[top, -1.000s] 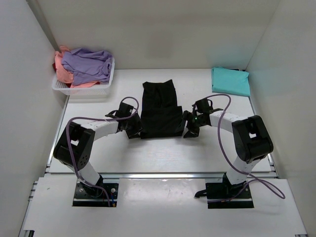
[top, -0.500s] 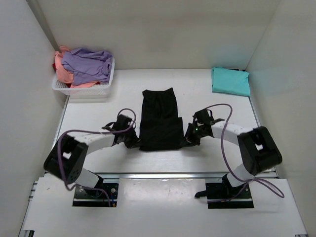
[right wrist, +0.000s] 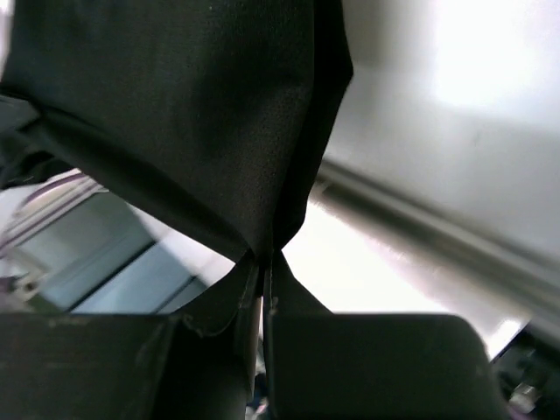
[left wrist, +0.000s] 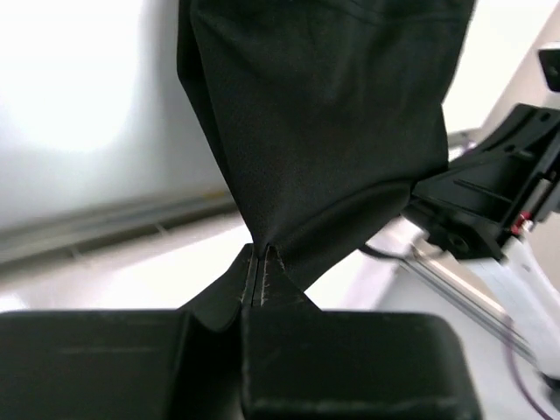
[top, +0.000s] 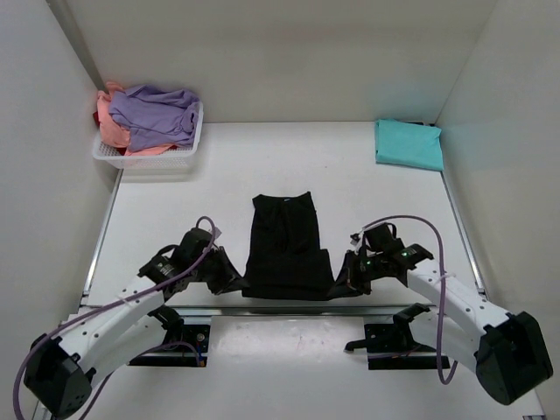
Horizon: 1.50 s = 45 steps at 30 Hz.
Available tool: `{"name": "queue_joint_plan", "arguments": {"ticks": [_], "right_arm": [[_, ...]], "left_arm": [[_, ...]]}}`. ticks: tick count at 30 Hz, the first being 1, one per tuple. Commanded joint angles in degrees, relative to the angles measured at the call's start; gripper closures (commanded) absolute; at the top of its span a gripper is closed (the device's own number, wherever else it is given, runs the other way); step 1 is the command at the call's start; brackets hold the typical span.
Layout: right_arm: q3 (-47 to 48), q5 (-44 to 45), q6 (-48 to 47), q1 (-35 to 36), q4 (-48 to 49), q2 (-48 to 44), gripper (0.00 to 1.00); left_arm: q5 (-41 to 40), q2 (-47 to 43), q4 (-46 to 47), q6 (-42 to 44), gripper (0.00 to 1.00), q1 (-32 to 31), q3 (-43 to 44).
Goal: Fold and stack the t-shirts
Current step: Grab one side of the 2/3 rectangular tshirt with both arms, then fold the long partially folded tshirt into a neat square
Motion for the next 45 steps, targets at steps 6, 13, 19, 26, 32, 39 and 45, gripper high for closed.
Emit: {"name": "queue_joint_plan", "arguments": {"ticks": [6, 13, 19, 26, 32, 39, 45], "right_arm": [[3.71, -9.45, -0.47, -6.39, -10.75, -2.21, 1.00], [19.87, -8.23, -10.05, -12.80, -14.79, 13.24, 1.00], [40.43, -6.82, -13.75, -15.36, -14.71, 32.30, 1.00], [63.54, -2.17, -12.35, -16.93, -6.45, 54.90, 0.71], [68.58, 2.05, -15.94, -17.47, -2.76, 59.32, 0.53], [60.95, 6.19, -23.93, -17.20, -0.38, 56.86, 0.49], [55.59, 6.54, -28.52, -14.75, 2.43, 56.78, 0.30]], "left_arm": [[5.23, -1.51, -6.95, -4.23, 1.00, 3.15, 3.54], [9.01, 11.30, -3.08, 1.55, 1.00, 10.09, 11.43], [9.36, 30.54, -1.50, 8.95, 1.00, 16.16, 27.41], [3.04, 51.30, 11.74, 7.21, 0.59, 23.45, 40.27], [6.20, 59.14, 21.89, 3.94, 0.46, 26.46, 44.76], [6.90, 57.21, 21.79, 5.52, 0.49, 23.73, 41.25], [5.67, 55.89, 19.87, 6.84, 0.50, 21.79, 37.73]]}}
